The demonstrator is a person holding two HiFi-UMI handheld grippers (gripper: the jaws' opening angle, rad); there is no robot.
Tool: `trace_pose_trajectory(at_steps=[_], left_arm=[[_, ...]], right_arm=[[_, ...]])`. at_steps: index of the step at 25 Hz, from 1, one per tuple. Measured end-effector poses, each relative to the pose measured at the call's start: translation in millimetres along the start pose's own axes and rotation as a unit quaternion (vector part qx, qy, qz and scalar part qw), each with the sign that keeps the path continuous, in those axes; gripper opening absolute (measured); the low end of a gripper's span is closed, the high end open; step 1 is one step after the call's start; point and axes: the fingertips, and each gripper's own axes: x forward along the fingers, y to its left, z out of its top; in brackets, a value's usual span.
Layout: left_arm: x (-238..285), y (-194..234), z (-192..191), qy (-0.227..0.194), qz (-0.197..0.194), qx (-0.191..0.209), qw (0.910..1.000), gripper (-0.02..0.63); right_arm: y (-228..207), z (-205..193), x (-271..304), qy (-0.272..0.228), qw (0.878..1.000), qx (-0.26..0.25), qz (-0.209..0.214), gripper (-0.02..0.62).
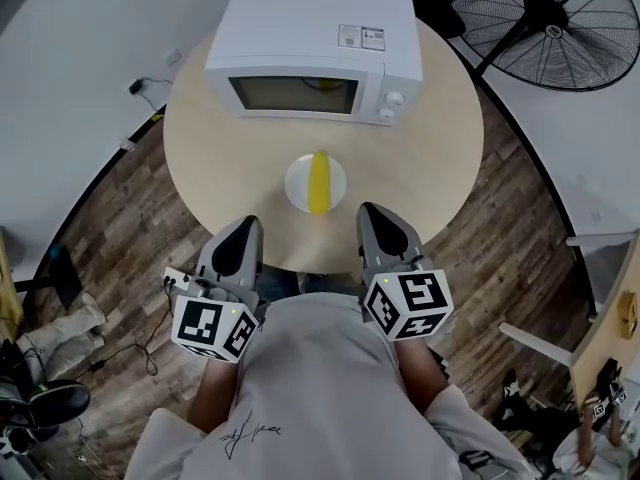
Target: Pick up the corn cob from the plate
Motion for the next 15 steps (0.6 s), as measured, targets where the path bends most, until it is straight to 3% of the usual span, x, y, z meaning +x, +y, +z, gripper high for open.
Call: trace_pose_trajectory(at_steps=[15], left_arm=[[0.0,11.1,-1.1,0.002,0.004,-0.008,1.0000,-0.002]], right_arm=[[-0.7,-9.8,23.9,0.017,1.000,-0.004,-0.003,0.020]])
